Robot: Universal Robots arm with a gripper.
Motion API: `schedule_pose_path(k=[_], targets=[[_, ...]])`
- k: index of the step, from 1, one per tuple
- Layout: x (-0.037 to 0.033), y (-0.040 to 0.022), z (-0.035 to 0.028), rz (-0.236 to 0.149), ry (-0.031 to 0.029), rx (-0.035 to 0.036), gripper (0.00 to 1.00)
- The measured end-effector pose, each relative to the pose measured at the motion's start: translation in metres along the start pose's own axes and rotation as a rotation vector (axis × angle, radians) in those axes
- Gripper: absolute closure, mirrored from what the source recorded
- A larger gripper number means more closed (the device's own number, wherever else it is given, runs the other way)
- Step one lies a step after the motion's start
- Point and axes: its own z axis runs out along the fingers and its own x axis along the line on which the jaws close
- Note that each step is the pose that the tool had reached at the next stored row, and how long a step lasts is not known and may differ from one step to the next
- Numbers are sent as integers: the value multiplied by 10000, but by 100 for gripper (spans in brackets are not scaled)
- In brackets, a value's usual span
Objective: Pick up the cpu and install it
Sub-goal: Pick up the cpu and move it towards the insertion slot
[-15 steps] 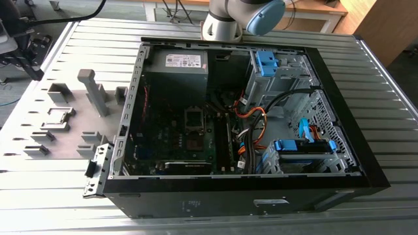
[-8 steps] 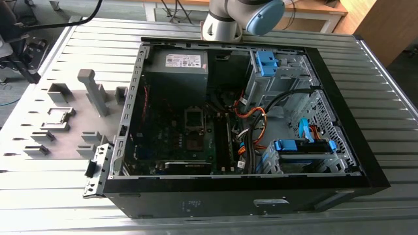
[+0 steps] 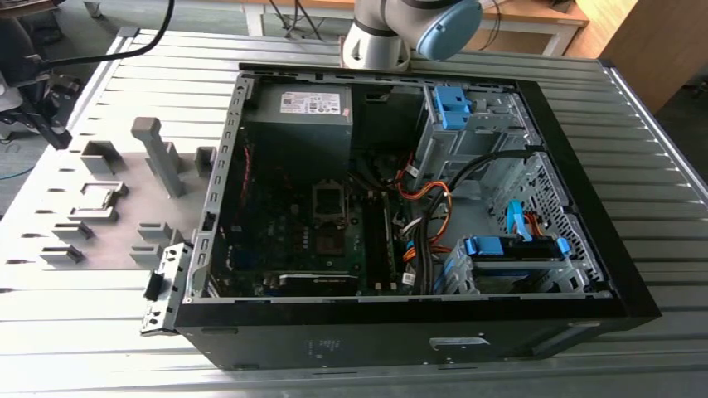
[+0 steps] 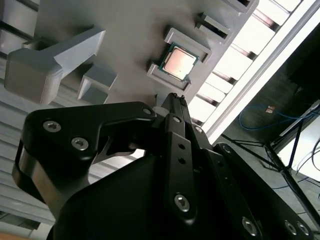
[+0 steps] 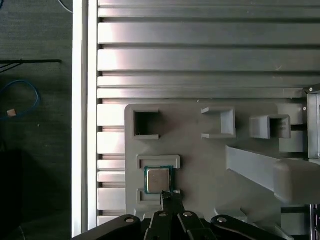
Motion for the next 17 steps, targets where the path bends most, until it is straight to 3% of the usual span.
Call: schedule_pose_path(k=[10,17], targets=[[0,-1,3,34,-2,1,89],[57,-4,43,36,-2,0,89]])
